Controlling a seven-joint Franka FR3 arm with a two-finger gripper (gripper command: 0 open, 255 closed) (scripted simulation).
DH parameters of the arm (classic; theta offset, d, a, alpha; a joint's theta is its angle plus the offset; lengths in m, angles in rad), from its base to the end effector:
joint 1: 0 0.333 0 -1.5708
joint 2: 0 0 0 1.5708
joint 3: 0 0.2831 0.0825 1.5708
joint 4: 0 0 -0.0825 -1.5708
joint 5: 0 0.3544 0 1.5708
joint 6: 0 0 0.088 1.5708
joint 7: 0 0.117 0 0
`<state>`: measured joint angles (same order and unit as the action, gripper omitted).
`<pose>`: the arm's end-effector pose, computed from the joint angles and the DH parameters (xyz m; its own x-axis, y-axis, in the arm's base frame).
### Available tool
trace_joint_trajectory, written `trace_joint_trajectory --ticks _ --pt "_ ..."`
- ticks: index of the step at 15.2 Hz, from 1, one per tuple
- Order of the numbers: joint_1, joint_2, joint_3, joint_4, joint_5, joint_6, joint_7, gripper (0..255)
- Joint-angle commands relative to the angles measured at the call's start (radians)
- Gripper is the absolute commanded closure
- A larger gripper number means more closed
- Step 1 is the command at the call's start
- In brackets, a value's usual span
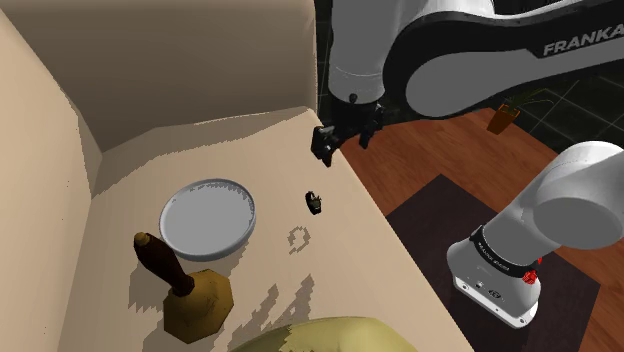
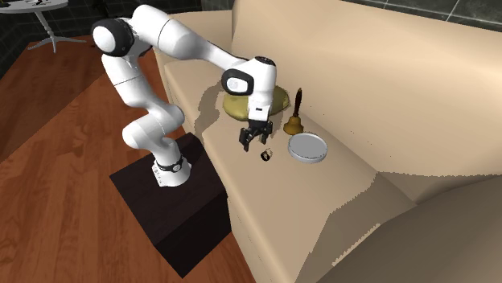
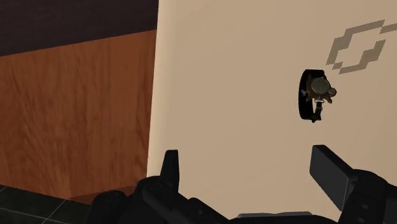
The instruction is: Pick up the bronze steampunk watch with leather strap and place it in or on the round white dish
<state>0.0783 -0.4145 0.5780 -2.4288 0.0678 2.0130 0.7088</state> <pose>0.3228 0.2539 0.4030 0.9902 -0.1244 0.0630 -0.1330 -0.9783 0.1589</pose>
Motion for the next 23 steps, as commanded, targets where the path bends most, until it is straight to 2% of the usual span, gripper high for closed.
trace_joint_trajectory --ticks 1,7,15,22,23 --pt "-0.007 0.072 0.055 0.026 -0.022 0.027 0.068 0" --pt "-0.032 0.313 0.188 0.117 -0.164 0.087 0.28 0" --pt "-0.042 0.378 0.189 0.059 -0.227 0.188 0.325 0" --pt "-0.042 0.378 0.189 0.059 -0.227 0.188 0.325 0" --pt "-0.042 0.378 0.189 0.059 -0.227 0.188 0.325 255"
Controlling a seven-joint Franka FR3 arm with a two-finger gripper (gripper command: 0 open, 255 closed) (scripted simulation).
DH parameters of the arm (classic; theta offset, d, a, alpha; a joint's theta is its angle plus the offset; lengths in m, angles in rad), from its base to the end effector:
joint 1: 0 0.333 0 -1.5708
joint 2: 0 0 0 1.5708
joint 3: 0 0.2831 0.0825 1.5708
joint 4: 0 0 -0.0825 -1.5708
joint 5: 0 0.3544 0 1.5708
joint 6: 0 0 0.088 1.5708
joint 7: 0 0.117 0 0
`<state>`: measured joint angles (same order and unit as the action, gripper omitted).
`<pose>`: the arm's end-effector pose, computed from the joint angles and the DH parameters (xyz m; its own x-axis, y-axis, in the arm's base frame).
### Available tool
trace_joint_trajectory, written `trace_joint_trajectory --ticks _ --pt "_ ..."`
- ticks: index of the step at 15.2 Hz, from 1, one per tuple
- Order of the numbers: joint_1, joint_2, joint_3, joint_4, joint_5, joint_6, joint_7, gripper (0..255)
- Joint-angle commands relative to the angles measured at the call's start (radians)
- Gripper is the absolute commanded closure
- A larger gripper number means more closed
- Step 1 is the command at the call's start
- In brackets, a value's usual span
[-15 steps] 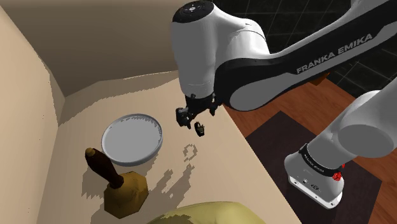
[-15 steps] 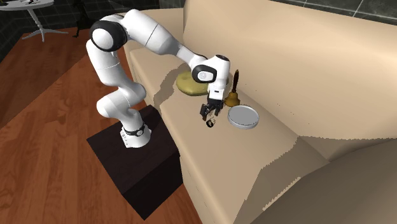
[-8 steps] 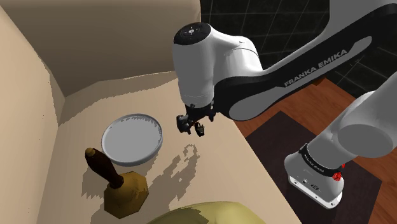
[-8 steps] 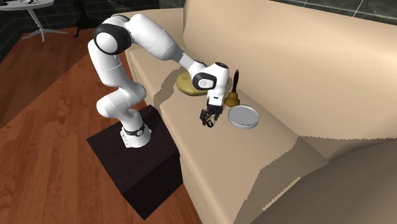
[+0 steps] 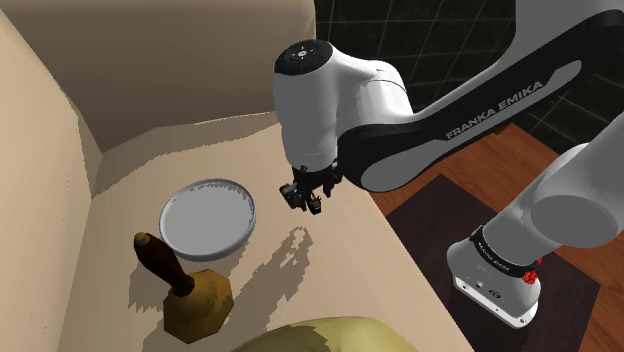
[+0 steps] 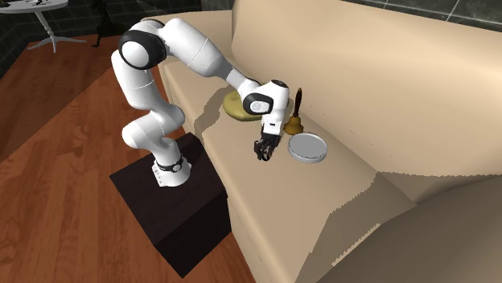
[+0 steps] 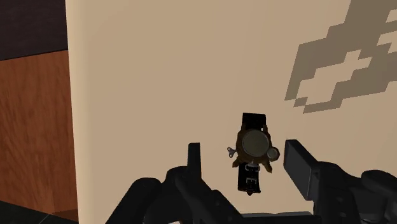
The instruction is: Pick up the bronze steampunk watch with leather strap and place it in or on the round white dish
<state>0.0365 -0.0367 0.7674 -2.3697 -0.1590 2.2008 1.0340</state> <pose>0.3228 0.3239 0.3022 0.9913 -0.1245 0.0425 -0.1305 -0.9712 0.1994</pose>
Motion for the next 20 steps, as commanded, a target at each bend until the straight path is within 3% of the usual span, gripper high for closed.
trace_joint_trajectory --ticks 1,9,20 --pt "0.0 0.0 0.0 0.0 0.0 0.0 0.0 255" --pt "0.0 0.0 0.0 0.0 0.0 0.0 0.0 255" --pt "0.011 -0.119 -0.022 0.062 0.101 -0.142 -0.094 255"
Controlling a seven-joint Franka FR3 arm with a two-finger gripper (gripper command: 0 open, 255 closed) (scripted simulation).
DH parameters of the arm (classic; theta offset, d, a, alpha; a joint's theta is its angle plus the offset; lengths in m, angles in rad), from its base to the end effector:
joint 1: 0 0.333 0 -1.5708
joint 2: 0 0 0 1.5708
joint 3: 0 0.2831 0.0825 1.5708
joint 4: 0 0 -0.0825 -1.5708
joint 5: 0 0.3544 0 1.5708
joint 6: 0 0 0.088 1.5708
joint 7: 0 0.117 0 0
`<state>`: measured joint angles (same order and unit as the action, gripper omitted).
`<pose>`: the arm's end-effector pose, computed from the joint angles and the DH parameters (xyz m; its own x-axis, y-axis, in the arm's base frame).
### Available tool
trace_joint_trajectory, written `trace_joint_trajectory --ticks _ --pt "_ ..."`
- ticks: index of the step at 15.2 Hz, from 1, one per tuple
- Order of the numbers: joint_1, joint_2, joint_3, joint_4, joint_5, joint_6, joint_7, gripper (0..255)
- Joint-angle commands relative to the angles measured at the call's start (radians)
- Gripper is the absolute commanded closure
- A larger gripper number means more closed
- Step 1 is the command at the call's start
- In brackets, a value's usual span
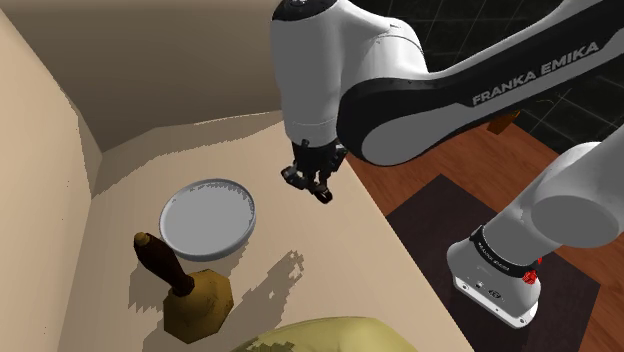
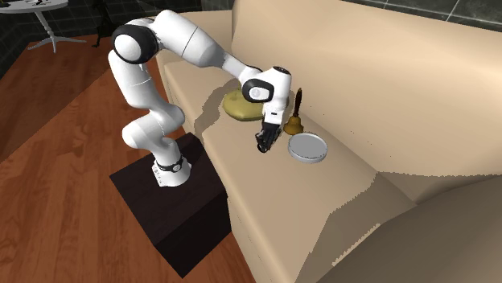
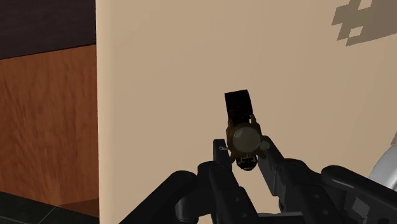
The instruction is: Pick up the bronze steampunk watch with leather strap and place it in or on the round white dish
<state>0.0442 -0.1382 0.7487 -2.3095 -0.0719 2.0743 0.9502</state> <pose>0.3256 0.3236 0.3512 0.9913 -0.1246 0.0432 -0.1308 -0.9712 0.1992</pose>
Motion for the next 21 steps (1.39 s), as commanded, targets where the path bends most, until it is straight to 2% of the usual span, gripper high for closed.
trace_joint_trajectory --ticks 1,8,11,14,17,21 --pt "0.004 -0.027 -0.006 0.009 0.02 -0.029 -0.017 255" --pt "0.011 -0.078 -0.025 0.065 0.054 -0.122 -0.055 255" --pt "-0.002 0.074 0.031 0.194 -0.042 -0.146 0.044 255" --pt "0.022 0.237 0.062 0.337 -0.154 -0.19 0.146 255" --pt "0.088 0.398 0.06 0.496 -0.26 -0.253 0.229 255" --pt "0.215 0.596 0.025 0.736 -0.37 -0.354 0.292 255"
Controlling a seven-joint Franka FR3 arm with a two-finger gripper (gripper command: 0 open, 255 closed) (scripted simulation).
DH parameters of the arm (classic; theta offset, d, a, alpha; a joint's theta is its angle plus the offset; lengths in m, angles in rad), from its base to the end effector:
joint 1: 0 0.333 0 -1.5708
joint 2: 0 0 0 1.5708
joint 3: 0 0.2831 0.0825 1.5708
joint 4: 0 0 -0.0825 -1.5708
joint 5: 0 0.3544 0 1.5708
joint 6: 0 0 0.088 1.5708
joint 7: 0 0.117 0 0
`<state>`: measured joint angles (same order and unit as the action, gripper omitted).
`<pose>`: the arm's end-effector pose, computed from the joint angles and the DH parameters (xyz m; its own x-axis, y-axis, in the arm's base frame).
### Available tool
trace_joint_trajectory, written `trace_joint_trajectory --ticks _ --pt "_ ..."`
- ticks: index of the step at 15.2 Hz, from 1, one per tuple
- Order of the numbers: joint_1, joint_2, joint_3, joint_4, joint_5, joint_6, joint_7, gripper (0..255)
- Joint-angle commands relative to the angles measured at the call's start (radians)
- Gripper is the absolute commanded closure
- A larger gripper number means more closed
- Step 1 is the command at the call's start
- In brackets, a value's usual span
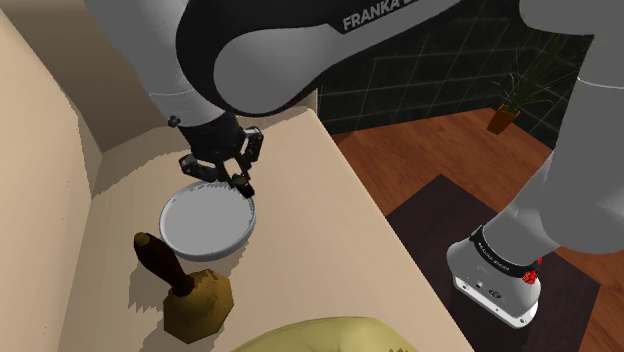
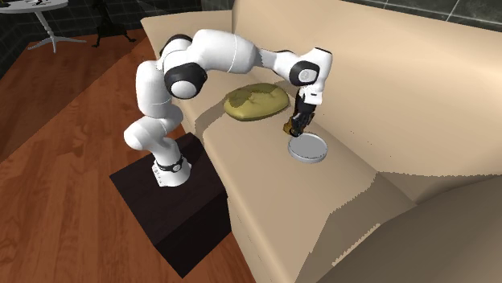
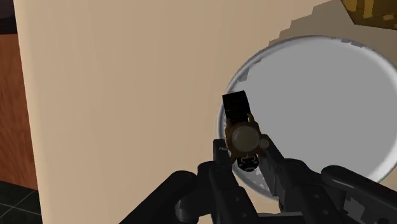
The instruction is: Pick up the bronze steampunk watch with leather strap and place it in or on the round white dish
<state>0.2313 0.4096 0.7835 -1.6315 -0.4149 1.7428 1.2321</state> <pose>0.3826 0.4539 0.3943 0.9916 -0.1221 0.0418 -0.1280 -0.9720 0.1972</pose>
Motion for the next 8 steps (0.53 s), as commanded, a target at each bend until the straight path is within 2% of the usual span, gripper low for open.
trace_joint_trajectory --ticks 1,4,8 --pt "0.064 0.096 -0.022 0.125 -0.05 -0.05 0.019 255" --pt "0.181 0.243 -0.061 0.356 -0.112 -0.143 0.024 255" --pt "0.181 0.255 -0.068 0.334 -0.119 -0.112 0.033 255"
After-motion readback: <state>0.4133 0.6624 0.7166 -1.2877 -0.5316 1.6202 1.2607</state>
